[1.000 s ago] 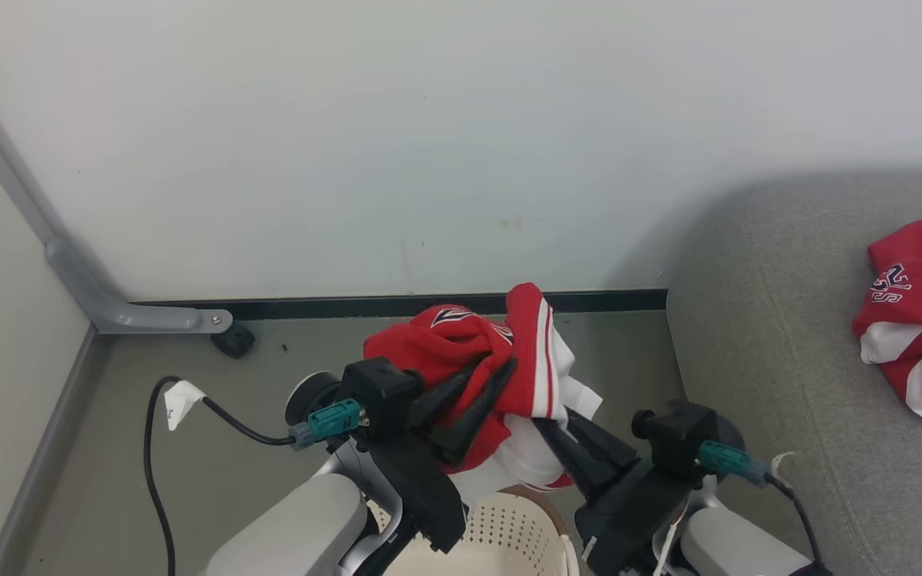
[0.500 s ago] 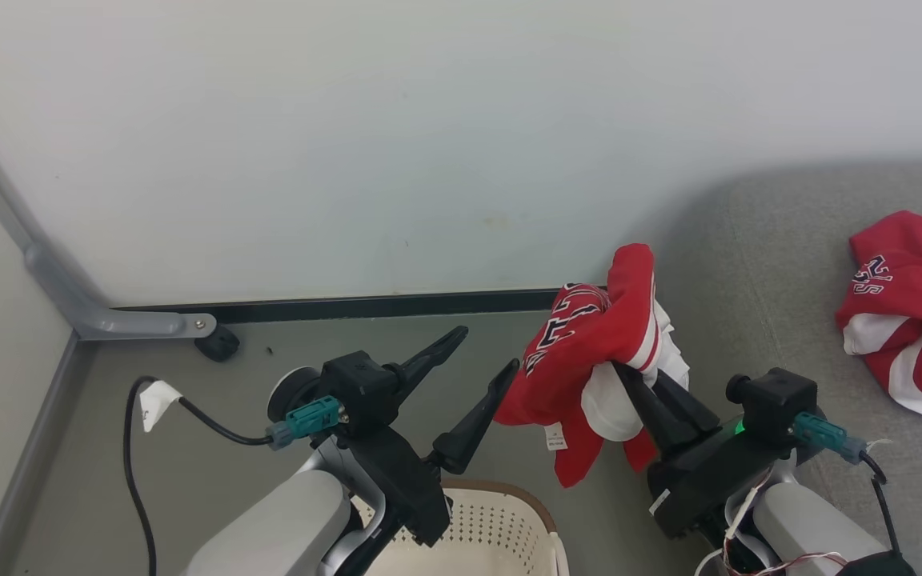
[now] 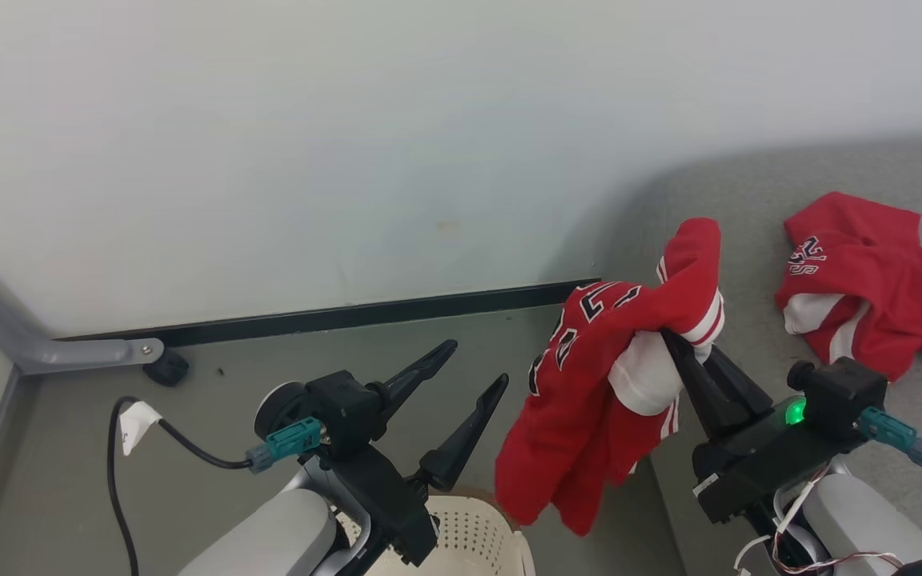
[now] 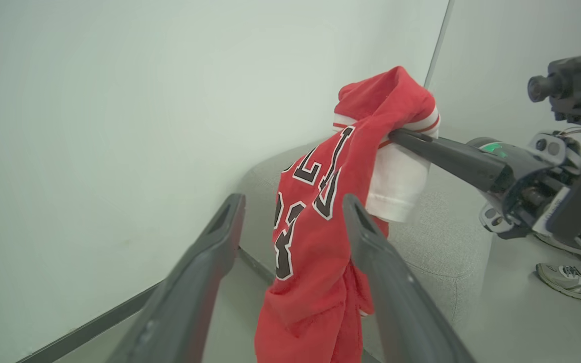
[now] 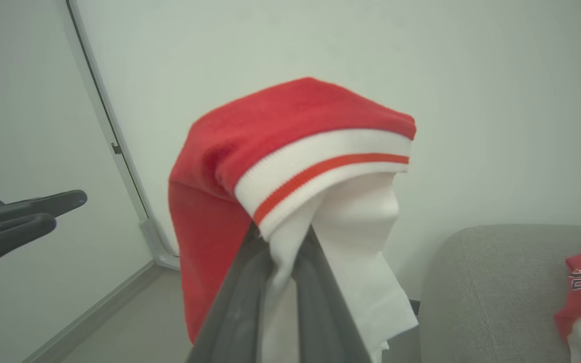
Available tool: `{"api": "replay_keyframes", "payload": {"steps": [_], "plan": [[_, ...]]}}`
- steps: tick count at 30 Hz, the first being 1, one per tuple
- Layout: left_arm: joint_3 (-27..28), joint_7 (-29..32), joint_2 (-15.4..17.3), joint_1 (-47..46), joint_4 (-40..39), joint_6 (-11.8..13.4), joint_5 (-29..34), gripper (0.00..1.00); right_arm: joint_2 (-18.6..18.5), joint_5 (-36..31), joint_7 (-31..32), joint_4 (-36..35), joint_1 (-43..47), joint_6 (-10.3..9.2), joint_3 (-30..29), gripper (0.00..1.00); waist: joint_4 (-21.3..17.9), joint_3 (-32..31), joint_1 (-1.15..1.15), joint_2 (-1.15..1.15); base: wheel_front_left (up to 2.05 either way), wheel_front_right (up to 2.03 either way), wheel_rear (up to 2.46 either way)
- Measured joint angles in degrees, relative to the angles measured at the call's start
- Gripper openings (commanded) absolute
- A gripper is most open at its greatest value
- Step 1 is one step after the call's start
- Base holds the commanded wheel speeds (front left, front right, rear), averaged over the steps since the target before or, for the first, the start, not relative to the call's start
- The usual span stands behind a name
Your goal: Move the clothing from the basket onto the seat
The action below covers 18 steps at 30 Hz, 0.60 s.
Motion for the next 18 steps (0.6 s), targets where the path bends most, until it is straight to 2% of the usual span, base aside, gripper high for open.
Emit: {"api": "replay_keyframes", "payload": {"steps": [18], "plan": [[-0.05, -0.43, 0.88, 0.35, -2.78, 0.08, 0.86, 1.00, -1.83, -3.46, 0.00, -7.26, 5.01, -0.27, -5.11, 0.00, -10.44, -0.14, 0.00, 0.00, 0.00, 0.00, 0.00]]}}
